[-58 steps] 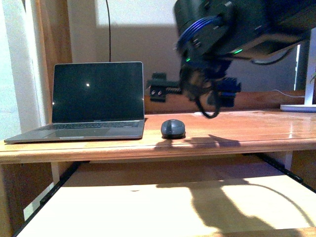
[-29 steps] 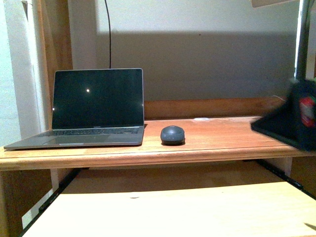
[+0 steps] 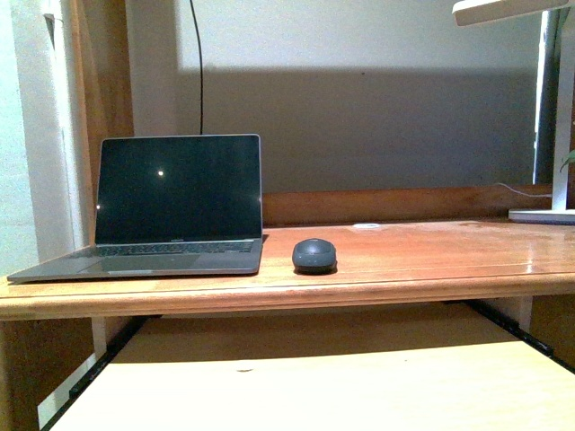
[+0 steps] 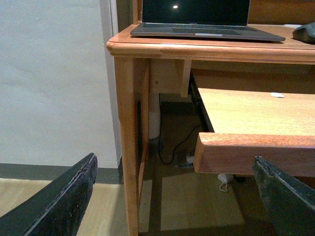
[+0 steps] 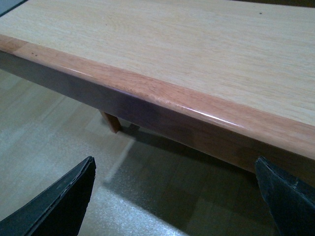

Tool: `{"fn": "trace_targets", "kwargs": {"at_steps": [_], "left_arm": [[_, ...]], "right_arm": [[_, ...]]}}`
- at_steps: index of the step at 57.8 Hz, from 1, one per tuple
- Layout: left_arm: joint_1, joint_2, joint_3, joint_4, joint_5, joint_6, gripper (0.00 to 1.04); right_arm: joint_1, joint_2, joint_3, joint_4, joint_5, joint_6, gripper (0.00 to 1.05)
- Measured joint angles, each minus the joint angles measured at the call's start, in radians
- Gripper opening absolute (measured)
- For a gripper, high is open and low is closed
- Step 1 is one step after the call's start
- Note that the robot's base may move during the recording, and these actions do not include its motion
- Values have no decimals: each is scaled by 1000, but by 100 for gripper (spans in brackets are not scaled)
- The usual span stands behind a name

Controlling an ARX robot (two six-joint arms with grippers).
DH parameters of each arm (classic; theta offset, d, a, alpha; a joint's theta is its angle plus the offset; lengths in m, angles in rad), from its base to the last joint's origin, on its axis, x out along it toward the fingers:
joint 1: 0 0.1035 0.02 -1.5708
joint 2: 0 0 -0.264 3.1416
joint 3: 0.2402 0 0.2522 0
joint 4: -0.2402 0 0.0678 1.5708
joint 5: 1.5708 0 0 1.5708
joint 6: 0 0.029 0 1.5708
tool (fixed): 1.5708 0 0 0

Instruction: Place mouse

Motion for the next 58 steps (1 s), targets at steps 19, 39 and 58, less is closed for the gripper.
{"fn": "trace_targets", "kwargs": {"at_steps": [19,39,58], "left_arm": [[0,0,0,0,0,0,97],[0,0,0,0,0,0,97],[0,0,0,0,0,0,97]], "right_arm": [[171,397,223,191,248,64,97],[217,776,650,180,498,154,97],[236,929,864,117,584,179,97]]}}
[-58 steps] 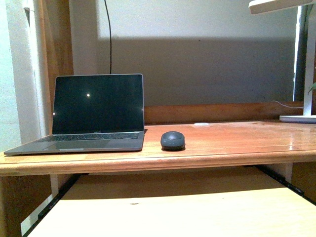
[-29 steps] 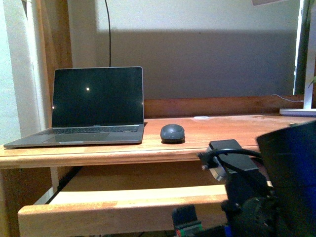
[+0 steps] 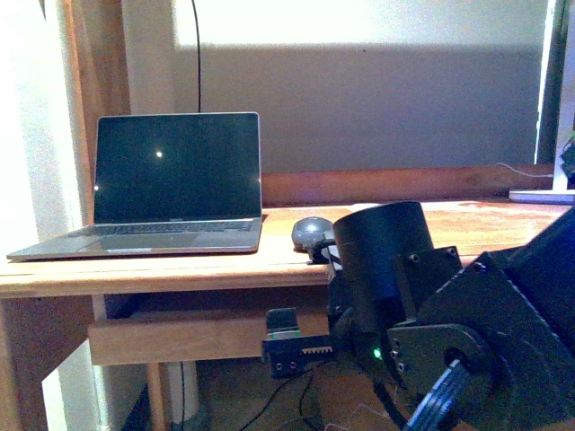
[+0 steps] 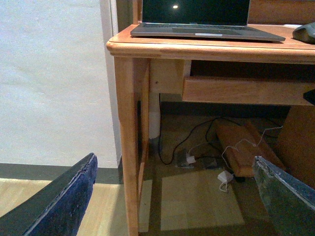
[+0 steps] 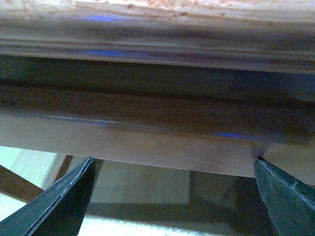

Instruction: Place mouse

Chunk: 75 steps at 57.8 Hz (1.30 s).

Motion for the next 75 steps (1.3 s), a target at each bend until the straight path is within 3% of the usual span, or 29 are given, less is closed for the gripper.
{"fn": "trace_targets", "kwargs": {"at_steps": [10,16,38,51,63,71,73,75], "left_arm": [[0,0,0,0,0,0,97],[0,0,0,0,0,0,97],[0,0,0,0,0,0,97],[0,0,0,0,0,0,97],[0,0,0,0,0,0,97],[0,0,0,0,0,0,97],[0,0,0,0,0,0,97],[0,0,0,0,0,0,97]], "right_arm": [[16,26,23,-10,16,27,97],[7,0,-13,17,-28,62,97],[-62,-641,-554,60,-299,121,97],[-100,-1079,-860,16,-357,95,97],[-121,-1291,-990,-75,-330,118,97],[-97,-1449,-1038,-169,-251,131,97],[-84,-1499,-1043,-206,-222,132,97],[-45,-1542,-1061,-198,-85,93,93]]}}
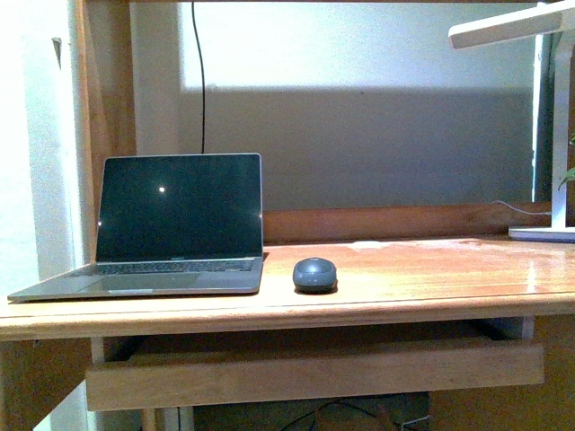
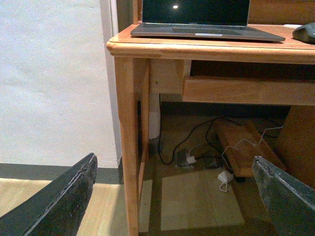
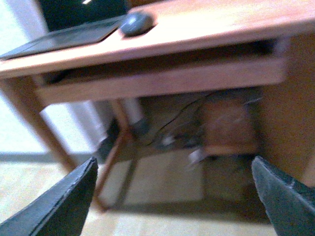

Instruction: Place mouse

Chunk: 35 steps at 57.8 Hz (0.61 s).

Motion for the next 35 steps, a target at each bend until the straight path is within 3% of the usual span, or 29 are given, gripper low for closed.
{"fn": "trace_targets", "kwargs": {"at_steps": [1,3,6,9,12,27,31,35], "left_arm": [[0,0,0,0,0,0,97],[0,0,0,0,-1,0,97],[0,0,0,0,-1,0,97],[0,0,0,0,0,0,97],[0,0,0,0,2,0,97],[0,0,0,0,2,0,97],[0,0,0,0,1,0,97],[0,0,0,0,2,0,97]], "right_arm": [[36,-52,-13,-21,121,-40,88],[48,-145,-34,-89,256,-101,80],[-9,-233,-55,-148,277,-142,71],[-92,-301,-69,-188,219,-167,63],[-225,-362,-89,-217,100,-188,49],[-400,-422,-124,-233,-55,-207,4],[-494,-434,-130,-240,-173,-212,3],[-545,-444,-138,-240,-188,-212,3]]}}
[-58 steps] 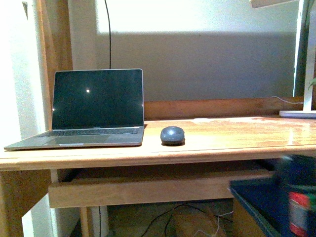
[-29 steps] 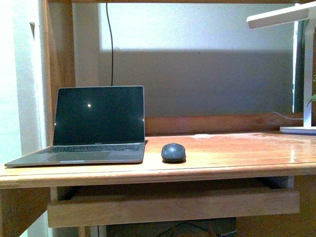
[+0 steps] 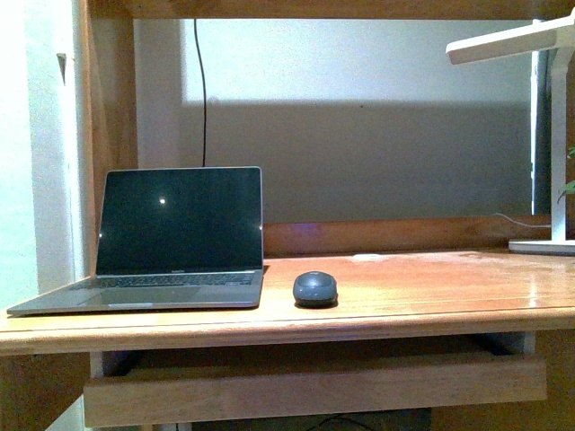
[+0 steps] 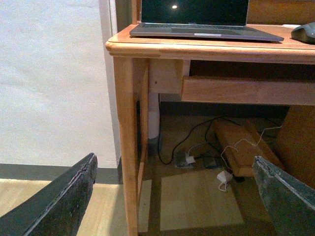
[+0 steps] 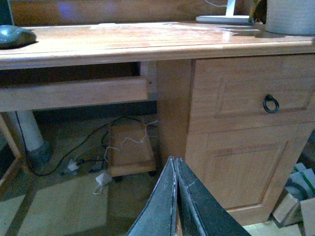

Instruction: Place mouse

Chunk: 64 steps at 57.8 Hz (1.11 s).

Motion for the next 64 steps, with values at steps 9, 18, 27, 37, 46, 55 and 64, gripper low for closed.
{"fn": "trace_targets", "kwargs": {"at_steps": [9,18,27,37,46,55,64], "left_arm": [[0,0,0,0,0,0,97],[0,0,0,0,0,0,97],[0,0,0,0,0,0,97],[0,0,0,0,0,0,97],[0,0,0,0,0,0,97],[0,0,0,0,0,0,97],[0,0,0,0,0,0,97]], "right_arm": [[-10,-34,-35,1,-11,-1,3],[-11,-45,-41,1,-13,-1,3],[-11,-46,-41,1,-14,-1,3],[-11,-46,-41,1,-14,-2,30],[-11,-46,-41,1,-14,-2,60],[-11,-46,-41,1,-14,-2,85],[-11,-46,-41,1,-14,-2,97]]}}
